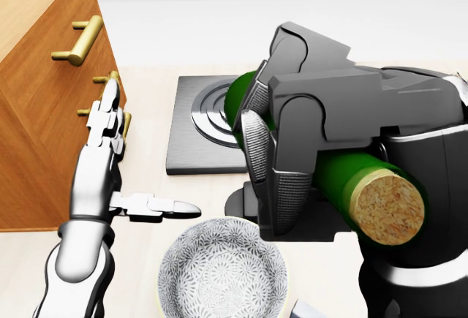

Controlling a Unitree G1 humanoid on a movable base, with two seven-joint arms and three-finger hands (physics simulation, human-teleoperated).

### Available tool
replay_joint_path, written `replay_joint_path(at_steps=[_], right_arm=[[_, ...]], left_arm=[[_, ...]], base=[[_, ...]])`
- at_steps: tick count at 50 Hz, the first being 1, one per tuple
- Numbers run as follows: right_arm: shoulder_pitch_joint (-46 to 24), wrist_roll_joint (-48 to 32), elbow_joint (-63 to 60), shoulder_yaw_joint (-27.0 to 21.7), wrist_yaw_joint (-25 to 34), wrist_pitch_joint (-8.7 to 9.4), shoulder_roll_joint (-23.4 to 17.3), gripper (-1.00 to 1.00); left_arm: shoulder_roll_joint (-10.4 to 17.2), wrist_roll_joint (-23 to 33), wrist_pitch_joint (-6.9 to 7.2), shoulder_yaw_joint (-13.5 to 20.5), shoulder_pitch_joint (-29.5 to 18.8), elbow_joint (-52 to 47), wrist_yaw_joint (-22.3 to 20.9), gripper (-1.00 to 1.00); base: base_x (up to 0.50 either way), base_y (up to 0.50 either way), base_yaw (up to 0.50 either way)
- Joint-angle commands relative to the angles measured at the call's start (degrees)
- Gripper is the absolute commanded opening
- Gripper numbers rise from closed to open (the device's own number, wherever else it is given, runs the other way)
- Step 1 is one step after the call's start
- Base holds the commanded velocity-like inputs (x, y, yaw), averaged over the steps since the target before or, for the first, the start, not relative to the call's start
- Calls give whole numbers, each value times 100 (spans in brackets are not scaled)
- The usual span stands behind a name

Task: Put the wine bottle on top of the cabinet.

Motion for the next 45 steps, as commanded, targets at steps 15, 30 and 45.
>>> replay_joint_path(at_steps=[15, 30, 45], right_arm=[[-95, -190, 846, 785, -437, 0, 434, -100], [99, -168, 1079, 751, -353, 0, 494, -100], [78, -100, 1311, 724, -410, 0, 497, -100]], left_arm=[[-304, 612, -295, -473, -784, 1894, 408, 100], [-466, 817, 0, -711, -351, 725, 193, 100], [-391, 765, 0, -705, -166, 286, 73, 100]], base=[[0, 0, 0], [0, 0, 0], [0, 0, 0]])
